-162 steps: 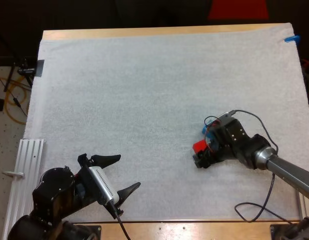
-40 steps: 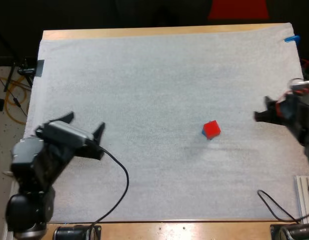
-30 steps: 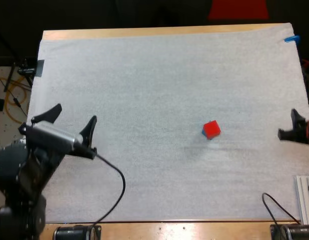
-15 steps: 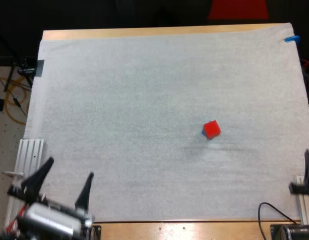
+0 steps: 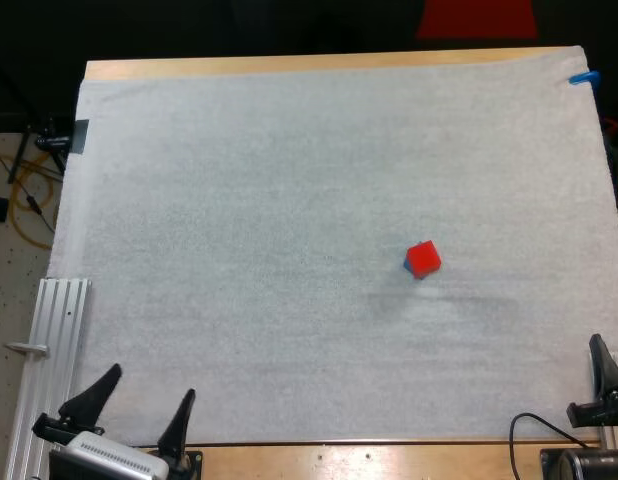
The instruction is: Stack red cube on blue cube
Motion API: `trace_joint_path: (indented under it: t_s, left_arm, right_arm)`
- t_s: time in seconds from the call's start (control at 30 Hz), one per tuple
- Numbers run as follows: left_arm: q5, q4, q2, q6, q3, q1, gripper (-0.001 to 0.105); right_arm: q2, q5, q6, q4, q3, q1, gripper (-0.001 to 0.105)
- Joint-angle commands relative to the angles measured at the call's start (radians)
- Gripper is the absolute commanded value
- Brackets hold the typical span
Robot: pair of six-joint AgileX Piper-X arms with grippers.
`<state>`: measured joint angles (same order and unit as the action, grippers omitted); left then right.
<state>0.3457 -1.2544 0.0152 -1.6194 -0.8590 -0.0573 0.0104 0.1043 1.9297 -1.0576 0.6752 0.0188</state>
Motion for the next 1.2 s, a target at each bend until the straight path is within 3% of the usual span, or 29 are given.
trace_joint_path:
  t_s: [0.0,0.13,0.37,0.53,0.77,1.17]
  left_arm:
    - [-0.041,-0.003,0.139,-0.014,0.002,-0.001,0.076]
    - [-0.101,0.071,0.139,-0.014,0.062,-0.001,0.076]
    - [-0.105,0.202,0.137,-0.023,0.237,-0.001,0.076]
    - [-0.105,0.231,0.137,-0.023,0.315,-0.001,0.076]
    - [-0.105,0.231,0.137,-0.023,0.341,-0.001,0.076]
    - [-0.105,0.231,0.137,-0.023,0.341,-0.001,0.076]
  right_arm:
    - [0.042,0.012,0.011,0.002,0.008,-0.004,0.05]
    - [0.042,0.012,0.011,-0.003,0.006,-0.004,0.05]
    - [0.042,0.012,0.011,-0.032,-0.016,-0.004,0.05]
    - [0.042,0.012,0.011,-0.031,-0.07,-0.004,0.05]
    - [0.042,0.012,0.007,-0.033,-0.124,-0.004,0.05]
    - [0.042,0.012,0.006,-0.03,-0.124,-0.004,0.05]
